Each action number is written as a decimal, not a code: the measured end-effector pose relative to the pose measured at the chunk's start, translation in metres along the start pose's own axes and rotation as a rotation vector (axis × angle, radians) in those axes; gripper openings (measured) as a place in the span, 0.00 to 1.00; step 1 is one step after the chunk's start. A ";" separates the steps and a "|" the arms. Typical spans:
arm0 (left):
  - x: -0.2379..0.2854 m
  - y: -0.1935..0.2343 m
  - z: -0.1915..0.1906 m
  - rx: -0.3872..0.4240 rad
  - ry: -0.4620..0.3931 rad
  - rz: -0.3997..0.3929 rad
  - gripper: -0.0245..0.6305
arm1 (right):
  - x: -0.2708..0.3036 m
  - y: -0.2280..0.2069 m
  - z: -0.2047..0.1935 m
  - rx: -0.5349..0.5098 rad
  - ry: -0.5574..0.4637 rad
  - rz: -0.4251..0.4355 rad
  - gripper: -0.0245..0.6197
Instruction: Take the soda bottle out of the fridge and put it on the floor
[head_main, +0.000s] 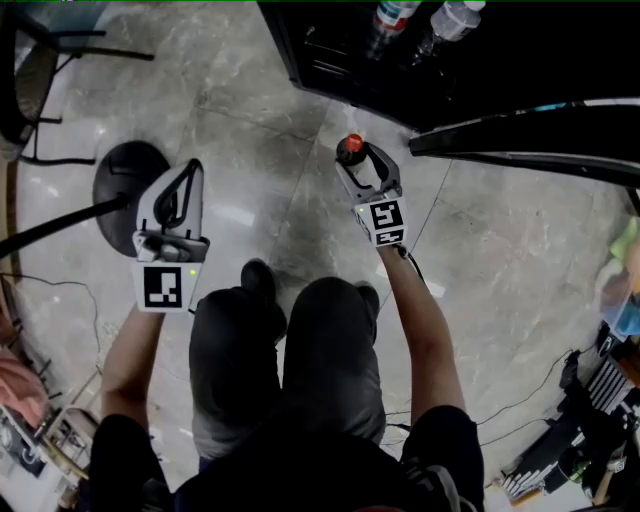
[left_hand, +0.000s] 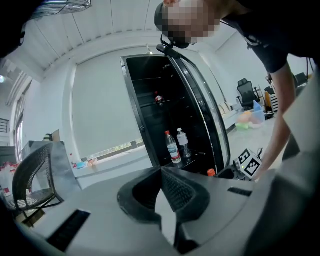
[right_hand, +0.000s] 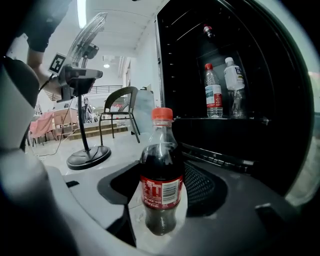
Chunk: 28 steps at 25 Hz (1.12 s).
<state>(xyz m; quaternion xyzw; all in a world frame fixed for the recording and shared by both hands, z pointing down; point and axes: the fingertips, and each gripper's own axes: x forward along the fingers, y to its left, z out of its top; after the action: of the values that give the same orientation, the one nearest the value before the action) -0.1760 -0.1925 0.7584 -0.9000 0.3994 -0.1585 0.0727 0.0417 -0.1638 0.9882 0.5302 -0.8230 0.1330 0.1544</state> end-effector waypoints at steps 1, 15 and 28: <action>0.001 -0.001 -0.003 0.005 -0.001 -0.003 0.07 | 0.002 -0.001 -0.004 0.002 -0.002 -0.004 0.48; 0.020 -0.011 -0.025 0.057 -0.014 -0.030 0.07 | 0.012 -0.017 -0.053 0.007 -0.012 -0.051 0.48; 0.024 -0.019 -0.041 0.074 -0.018 -0.039 0.07 | -0.001 -0.014 -0.061 -0.025 -0.080 -0.060 0.48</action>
<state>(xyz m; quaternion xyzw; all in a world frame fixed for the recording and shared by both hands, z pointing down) -0.1610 -0.1977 0.8073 -0.9057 0.3750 -0.1666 0.1064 0.0616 -0.1455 1.0447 0.5576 -0.8139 0.0967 0.1317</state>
